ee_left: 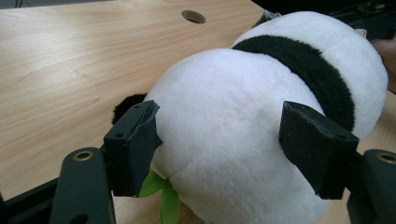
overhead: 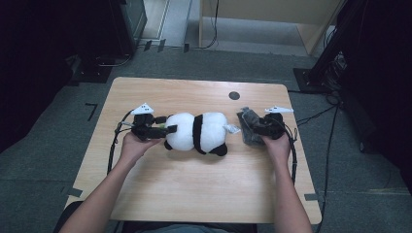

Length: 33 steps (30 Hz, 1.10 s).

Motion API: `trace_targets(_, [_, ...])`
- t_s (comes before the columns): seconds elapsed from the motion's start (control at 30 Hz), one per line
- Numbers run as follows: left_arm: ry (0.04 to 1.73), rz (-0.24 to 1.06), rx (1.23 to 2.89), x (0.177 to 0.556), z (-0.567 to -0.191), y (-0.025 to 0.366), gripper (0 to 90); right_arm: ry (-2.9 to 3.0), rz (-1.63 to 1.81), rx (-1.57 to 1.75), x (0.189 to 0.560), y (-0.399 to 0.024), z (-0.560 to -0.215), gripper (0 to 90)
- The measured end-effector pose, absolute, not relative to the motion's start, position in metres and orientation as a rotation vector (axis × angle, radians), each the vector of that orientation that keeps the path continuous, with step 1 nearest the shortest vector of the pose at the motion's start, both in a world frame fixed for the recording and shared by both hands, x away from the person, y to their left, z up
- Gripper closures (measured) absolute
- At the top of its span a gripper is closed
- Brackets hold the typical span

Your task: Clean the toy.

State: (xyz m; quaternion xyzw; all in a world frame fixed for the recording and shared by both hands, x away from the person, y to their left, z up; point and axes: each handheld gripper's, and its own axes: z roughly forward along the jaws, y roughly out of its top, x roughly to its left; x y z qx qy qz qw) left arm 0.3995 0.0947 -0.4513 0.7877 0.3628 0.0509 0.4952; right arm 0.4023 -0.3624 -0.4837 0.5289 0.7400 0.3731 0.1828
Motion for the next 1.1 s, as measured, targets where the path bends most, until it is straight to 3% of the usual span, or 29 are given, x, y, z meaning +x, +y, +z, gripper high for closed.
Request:
trace_targets(0.07, [0.883, 0.107, 1.908, 0.400, -0.451, 0.096, 28.6, 2.114, 1.018, 1.493, 0.404, -0.360, -0.490, 51.2])
trace_targets(0.1, [0.887, 0.100, 1.909, 0.400, -0.451, 0.096, 28.6, 2.127, 0.985, 1.487, 0.404, -0.358, -0.492, 58.5])
trace_targets(0.2, [0.894, 0.096, 1.922, 0.401, -0.454, 0.095, 27.0, 2.177, 0.921, 1.464, 0.404, -0.353, -0.501, 64.2])
trace_targets(0.5, [0.938, 0.091, 1.935, 0.407, -0.466, 0.095, 7.7, 2.171, 0.920, 1.456, 0.404, -0.353, -0.510, 65.5])
trace_targets(0.67, [0.956, 0.039, 1.943, 0.409, -0.474, 0.094, 3.3, 2.166, 0.930, 1.389, 0.400, -0.353, -0.513, 64.1])
trace_targets(0.7, [0.959, 0.022, 1.943, 0.409, -0.475, 0.094, 3.4, 2.161, 0.924, 1.399, 0.400, -0.352, -0.513, 64.1])
trace_targets(0.87, [0.900, -0.022, 1.899, 0.407, -0.477, 0.097, 23.8, 2.143, 0.903, 1.457, 0.402, -0.353, -0.510, 74.1])
trace_targets(1.1, [0.914, -0.026, 1.918, 0.405, -0.474, 0.097, 33.4, 2.124, 0.946, 1.546, 0.403, -0.361, -0.494, 77.1])
